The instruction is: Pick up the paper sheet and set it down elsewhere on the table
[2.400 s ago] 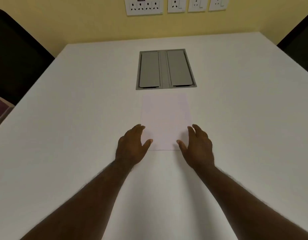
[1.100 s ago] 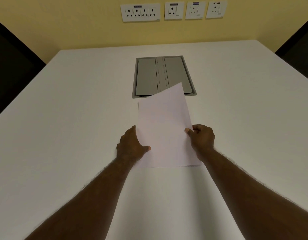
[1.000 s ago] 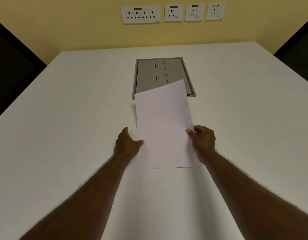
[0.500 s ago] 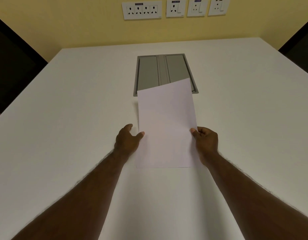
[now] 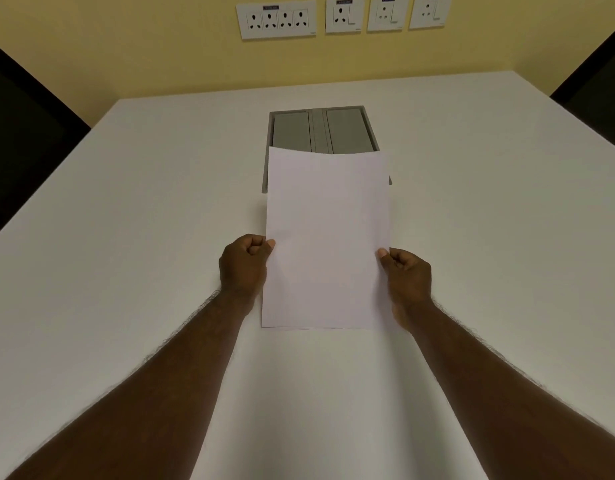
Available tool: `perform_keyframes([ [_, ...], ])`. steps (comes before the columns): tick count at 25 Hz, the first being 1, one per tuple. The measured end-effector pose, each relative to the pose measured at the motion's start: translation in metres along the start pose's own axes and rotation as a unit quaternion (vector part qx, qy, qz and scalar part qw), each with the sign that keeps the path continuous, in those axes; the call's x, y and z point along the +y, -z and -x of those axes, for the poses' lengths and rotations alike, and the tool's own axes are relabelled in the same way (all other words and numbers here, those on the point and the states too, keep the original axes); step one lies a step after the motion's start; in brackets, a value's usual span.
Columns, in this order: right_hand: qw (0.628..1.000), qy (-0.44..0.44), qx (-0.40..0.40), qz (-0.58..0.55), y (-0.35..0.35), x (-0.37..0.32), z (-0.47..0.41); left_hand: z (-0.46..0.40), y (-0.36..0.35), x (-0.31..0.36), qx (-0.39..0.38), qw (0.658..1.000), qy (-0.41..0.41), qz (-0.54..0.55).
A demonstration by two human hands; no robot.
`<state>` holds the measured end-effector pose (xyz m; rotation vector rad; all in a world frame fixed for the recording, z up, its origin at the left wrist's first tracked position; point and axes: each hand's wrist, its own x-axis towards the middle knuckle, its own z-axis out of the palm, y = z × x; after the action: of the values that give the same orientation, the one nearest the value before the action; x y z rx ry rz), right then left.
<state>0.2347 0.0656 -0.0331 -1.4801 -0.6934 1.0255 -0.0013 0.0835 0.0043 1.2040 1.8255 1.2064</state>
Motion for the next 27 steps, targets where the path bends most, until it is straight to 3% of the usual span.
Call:
perform_keyframes([
  [6, 0.999, 0.043, 0.003, 0.028, 0.011, -0.045, 0.024, 0.015, 0.031, 0.040, 0.009, 0.999, -0.025, 0.033],
  [12, 0.996, 0.080, -0.019, 0.043, 0.040, -0.118, 0.100, 0.085, 0.090, 0.095, -0.015, 0.998, -0.022, 0.061],
  [19, 0.994, 0.074, 0.015, 0.075, 0.126, -0.150, 0.234, 0.220, 0.135, 0.113, -0.068, 0.990, 0.014, 0.120],
  [27, 0.988, 0.070, 0.092, 0.098, 0.252, -0.153, 0.329, 0.351, 0.114, 0.122, -0.161, 0.979, 0.014, 0.127],
])
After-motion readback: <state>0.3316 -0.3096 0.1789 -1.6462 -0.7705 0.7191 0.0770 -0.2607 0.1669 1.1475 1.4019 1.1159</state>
